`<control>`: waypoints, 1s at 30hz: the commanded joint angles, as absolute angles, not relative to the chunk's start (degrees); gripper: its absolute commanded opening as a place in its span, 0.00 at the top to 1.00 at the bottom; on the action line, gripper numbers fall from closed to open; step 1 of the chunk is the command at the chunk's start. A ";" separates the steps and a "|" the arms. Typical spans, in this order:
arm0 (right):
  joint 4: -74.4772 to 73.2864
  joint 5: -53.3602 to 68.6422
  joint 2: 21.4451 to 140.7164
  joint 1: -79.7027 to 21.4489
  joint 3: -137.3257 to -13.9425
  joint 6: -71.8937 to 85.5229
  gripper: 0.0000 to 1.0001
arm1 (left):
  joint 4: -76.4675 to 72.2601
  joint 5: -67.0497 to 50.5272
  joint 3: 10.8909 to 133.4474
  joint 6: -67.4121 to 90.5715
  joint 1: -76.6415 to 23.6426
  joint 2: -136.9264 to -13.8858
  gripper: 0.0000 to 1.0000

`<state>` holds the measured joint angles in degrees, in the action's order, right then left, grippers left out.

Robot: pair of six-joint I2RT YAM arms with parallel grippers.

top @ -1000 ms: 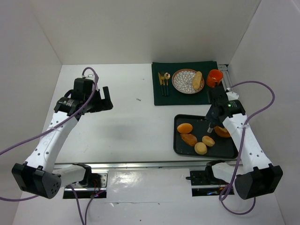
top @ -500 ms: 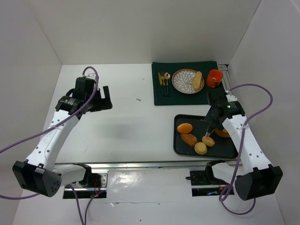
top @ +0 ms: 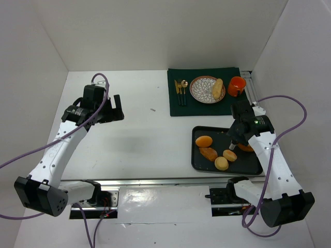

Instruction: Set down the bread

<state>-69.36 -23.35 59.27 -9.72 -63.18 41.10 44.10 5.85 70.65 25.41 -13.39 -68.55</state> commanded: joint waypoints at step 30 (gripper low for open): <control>-71.46 -29.44 64.49 -9.93 -84.36 34.20 1.00 | 43.95 6.33 75.67 25.05 -13.71 -72.16 0.00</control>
